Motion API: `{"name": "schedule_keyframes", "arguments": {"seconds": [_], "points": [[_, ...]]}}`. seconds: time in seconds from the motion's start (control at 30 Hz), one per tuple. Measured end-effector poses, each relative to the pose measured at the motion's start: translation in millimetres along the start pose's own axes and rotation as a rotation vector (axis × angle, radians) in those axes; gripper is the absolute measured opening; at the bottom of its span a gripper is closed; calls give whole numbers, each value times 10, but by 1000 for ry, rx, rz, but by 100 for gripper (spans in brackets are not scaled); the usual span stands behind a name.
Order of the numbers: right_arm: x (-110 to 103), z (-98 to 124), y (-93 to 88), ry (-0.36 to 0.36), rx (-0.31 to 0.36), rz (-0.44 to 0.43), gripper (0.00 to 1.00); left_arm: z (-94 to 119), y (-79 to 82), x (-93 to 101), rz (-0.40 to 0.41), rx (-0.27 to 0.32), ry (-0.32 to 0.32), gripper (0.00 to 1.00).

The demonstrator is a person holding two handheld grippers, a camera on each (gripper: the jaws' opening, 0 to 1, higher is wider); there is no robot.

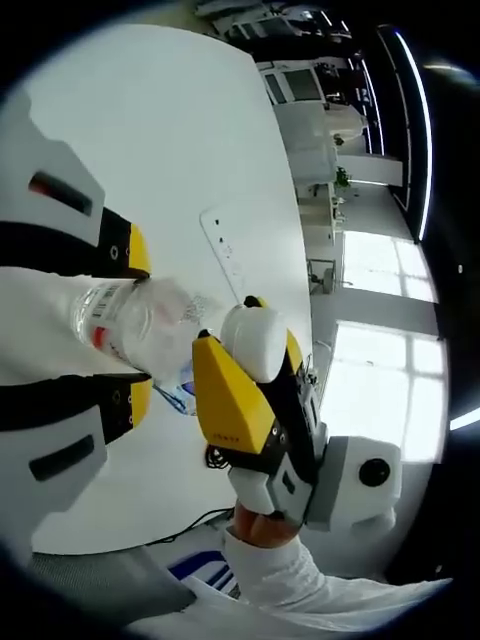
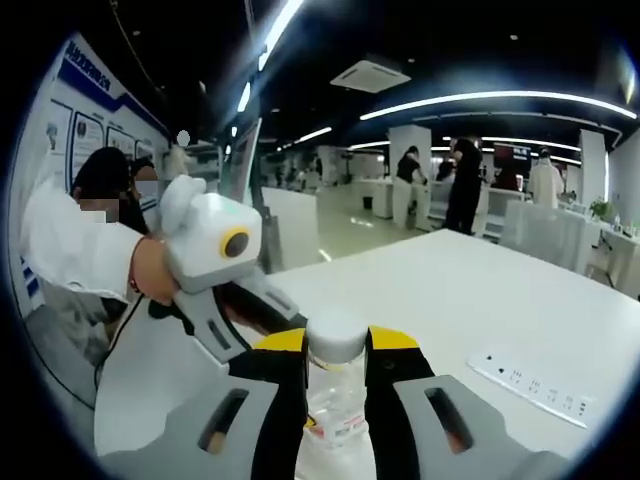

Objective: Arrange the tabletop items into an orderly group along one side of the table until the central work area is clear of visible clutter.

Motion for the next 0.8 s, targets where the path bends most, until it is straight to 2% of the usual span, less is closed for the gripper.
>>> {"name": "schedule_keyframes", "arguments": {"seconds": [0.8], "points": [[-34, -49, -14, -19, -18, 57, 18, -1, -22, -55, -28, -11, 1, 37]]}}
Point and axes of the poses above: the point that each gripper's makers call its tool centre point, and the gripper's own axes: z roughly backward along the fingers, x roughly to its right, y roughly out of its top, the point moved 7 cm from there along z, roughly backward along the fingers, and after that the axes turned 9 degrees about z, right-handed, at the moved point
